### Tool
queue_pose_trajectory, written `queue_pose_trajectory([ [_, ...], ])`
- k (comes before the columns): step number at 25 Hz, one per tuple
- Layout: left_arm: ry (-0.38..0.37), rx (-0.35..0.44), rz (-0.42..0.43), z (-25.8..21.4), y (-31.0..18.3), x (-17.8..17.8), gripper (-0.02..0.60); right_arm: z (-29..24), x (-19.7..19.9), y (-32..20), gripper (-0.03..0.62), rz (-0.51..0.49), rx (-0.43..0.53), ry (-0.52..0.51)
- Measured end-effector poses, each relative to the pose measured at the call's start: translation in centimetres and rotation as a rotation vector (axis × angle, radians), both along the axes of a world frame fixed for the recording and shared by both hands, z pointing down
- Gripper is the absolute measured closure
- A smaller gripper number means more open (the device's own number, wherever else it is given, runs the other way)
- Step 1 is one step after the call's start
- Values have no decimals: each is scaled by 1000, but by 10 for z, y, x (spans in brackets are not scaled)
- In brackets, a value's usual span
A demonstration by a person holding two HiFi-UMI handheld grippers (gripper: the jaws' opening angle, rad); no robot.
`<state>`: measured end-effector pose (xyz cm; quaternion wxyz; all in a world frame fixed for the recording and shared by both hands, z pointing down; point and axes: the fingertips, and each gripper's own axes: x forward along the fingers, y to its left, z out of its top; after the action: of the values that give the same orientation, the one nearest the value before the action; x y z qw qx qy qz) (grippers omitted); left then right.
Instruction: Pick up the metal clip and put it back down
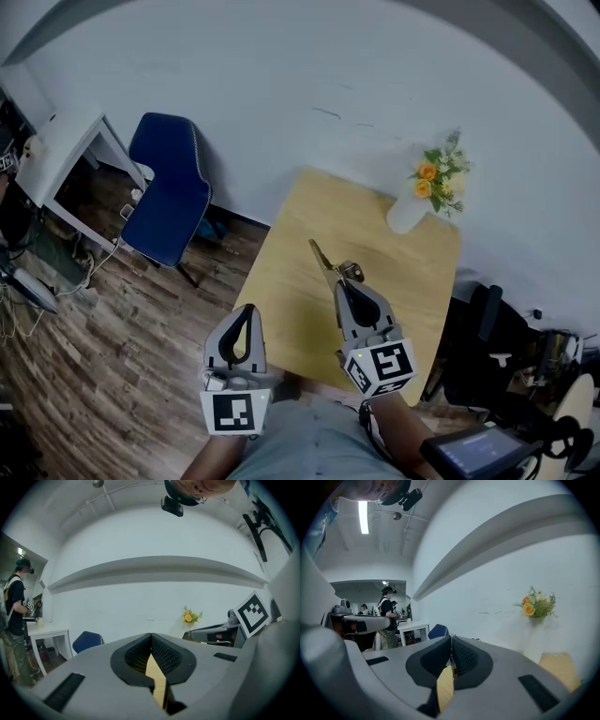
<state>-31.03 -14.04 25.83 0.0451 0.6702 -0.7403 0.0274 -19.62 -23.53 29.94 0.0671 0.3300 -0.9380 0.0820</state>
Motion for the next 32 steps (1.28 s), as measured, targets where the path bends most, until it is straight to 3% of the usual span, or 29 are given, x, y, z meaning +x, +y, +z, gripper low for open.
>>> queue_pose_trajectory([
  [7, 32, -66, -43, 28, -2, -24, 563, 35, -41, -8, 546, -80, -57, 29],
  [21, 140, -280, -100, 146, -20, -60, 563, 182, -101, -27, 546, -203, -266, 129],
  [32, 193, -387, -151, 206, -15, -93, 563, 245, -122, -27, 545, -212, -352, 156],
])
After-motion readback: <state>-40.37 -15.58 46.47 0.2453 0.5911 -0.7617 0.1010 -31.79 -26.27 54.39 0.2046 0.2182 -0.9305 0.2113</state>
